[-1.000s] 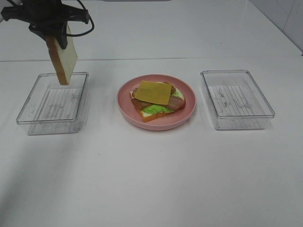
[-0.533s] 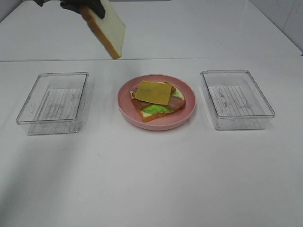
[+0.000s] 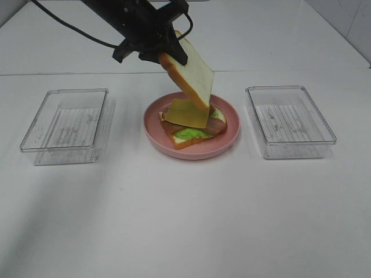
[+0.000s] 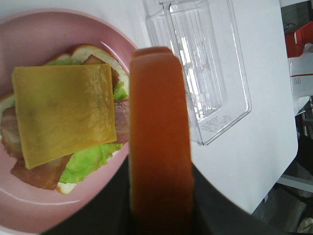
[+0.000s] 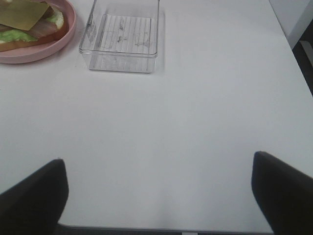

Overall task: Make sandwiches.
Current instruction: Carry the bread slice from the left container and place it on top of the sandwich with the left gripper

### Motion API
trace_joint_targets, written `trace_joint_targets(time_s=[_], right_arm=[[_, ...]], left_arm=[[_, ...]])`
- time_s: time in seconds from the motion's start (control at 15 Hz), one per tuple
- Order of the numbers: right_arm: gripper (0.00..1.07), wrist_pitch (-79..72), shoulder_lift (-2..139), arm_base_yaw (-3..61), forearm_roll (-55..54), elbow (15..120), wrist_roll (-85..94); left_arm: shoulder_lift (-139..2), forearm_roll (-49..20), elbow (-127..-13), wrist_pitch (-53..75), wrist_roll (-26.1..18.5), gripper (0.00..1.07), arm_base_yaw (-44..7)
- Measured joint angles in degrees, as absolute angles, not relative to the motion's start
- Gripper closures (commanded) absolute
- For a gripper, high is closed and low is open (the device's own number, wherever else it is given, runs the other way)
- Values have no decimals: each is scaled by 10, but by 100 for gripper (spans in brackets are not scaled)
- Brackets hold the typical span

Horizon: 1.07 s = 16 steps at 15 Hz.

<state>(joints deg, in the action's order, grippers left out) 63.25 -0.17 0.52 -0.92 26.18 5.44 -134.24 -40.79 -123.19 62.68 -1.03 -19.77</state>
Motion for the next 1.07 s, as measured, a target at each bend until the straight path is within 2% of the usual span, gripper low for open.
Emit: trace_joint_targets(time_s=[0.27, 0.87, 0.93, 1.0, 1.07], right_arm=[[9, 633, -2, 5, -9, 262, 54], [9, 633, -2, 5, -9, 262, 54], [9, 633, -2, 5, -9, 262, 54], [9, 633, -2, 5, -9, 262, 54], [9, 633, -2, 5, -9, 262, 54]], left_arm=[[-1392, -426, -1232, 590, -10, 107, -222], [-1423, -426, -1232, 562, 14, 107, -222], [-1423, -409, -1232, 561, 24, 106, -222], [-1423, -402, -1232, 562, 32, 98, -222], [-1423, -389, -1232, 563, 49, 84, -222]])
